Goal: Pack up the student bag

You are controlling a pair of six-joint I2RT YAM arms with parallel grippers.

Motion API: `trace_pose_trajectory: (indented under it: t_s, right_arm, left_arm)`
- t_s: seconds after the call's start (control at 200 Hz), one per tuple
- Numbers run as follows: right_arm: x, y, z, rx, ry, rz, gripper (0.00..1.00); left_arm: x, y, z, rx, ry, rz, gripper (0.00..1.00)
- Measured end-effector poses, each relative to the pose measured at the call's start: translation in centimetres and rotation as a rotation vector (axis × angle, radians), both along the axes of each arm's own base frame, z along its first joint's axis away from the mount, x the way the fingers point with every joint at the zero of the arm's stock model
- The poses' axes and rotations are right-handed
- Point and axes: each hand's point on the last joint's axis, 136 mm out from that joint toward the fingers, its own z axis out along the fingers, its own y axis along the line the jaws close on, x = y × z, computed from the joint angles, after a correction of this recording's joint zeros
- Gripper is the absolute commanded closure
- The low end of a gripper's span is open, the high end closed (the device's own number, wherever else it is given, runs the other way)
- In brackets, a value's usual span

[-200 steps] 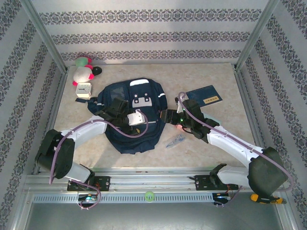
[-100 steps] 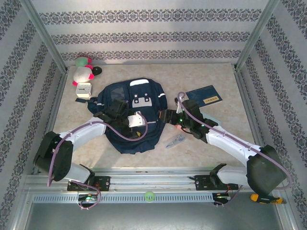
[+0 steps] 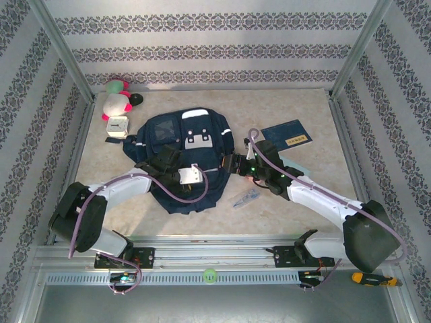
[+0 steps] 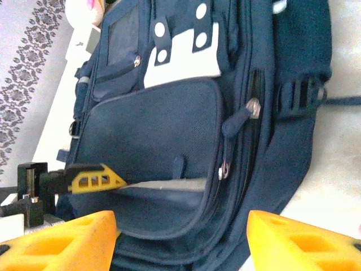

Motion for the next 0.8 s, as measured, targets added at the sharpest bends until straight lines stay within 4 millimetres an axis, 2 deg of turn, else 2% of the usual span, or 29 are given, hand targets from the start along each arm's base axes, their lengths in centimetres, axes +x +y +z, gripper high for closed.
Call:
trace_pose_trajectory:
  t_s: [0.01, 0.055, 0.235, 0.35, 0.44, 0.655, 0.799]
  right_arm:
    - [0.0, 0.0, 0.0, 0.004, 0.006, 0.0, 0.36]
    - [-0.2, 0.2, -0.3, 0.024, 0.036, -0.002, 0.34]
    - [0.2, 0.1, -0.6, 0.16, 0.175, -0.063, 0.3]
    - [0.3, 0.2, -0.4, 0.224, 0.234, -0.077, 0.3]
    - [-0.1, 0.7, -0.6, 0.258, 0.281, -0.061, 0.29]
    - [-0.5, 2.5, -0.6, 0.317, 0.372, -0.051, 0.28]
    - [-0.7, 2.5, -0.7, 0.34, 0.4, -0.079, 0.27]
  left_arm:
    - [0.0, 0.0, 0.1, -0.001, -0.004, 0.0, 1.0]
    - [0.2, -0.2, 1.0, -0.02, -0.027, 0.005, 1.0]
    - [0.6, -0.5, 7.0, -0.163, -0.129, 0.033, 1.0]
    - [1.0, -0.6, 9.3, -0.218, -0.155, 0.041, 1.0]
    - [1.2, -0.6, 10.0, -0.238, -0.155, 0.04, 1.0]
    - [1.1, -0.5, 10.0, -0.25, -0.135, 0.05, 1.0]
    - [1.3, -0.5, 10.2, -0.263, -0.132, 0.077, 1.0]
